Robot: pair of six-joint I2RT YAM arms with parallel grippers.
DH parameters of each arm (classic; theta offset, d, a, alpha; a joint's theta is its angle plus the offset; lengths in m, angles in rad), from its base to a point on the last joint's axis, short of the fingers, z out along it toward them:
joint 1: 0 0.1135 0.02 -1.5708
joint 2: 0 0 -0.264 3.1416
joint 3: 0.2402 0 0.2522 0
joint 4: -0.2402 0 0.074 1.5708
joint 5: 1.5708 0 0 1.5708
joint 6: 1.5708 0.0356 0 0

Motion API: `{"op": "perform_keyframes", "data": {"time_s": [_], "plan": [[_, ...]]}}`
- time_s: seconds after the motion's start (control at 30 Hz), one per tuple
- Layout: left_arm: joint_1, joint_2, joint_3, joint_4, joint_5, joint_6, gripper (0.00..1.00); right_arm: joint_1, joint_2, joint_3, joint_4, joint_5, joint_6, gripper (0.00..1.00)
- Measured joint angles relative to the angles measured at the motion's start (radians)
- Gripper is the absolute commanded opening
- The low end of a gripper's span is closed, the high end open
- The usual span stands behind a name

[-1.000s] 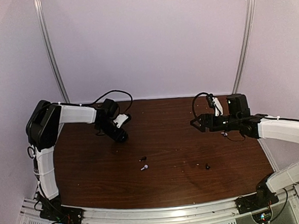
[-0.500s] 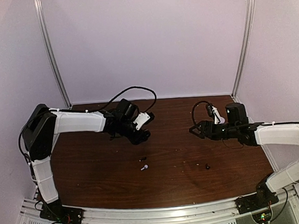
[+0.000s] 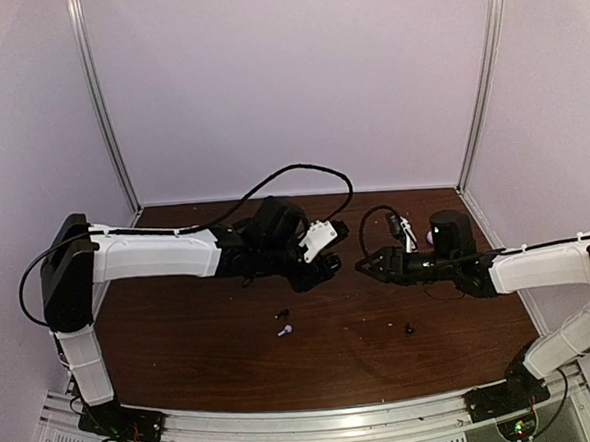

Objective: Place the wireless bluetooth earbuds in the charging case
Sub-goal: Pass from the left arm to the right

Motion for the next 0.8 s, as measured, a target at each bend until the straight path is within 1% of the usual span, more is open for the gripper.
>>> {"op": "perform_keyframes", "data": {"time_s": [0.33,0.57,0.8], "plan": [[-0.06,-0.007,0.011,0.025,-0.053,-0.002,0.2,0.067,0.035,0.012,0.042,-0.005,0.025,0.58],[-0.084,-0.007,0.021,0.027,-0.075,-0.002,0.2,0.08,0.043,0.033,0.073,-0.009,0.029,0.53],[-0.091,-0.012,0.028,0.033,-0.075,-0.002,0.2,0.082,0.047,0.033,0.08,-0.013,0.041,0.45]]}}
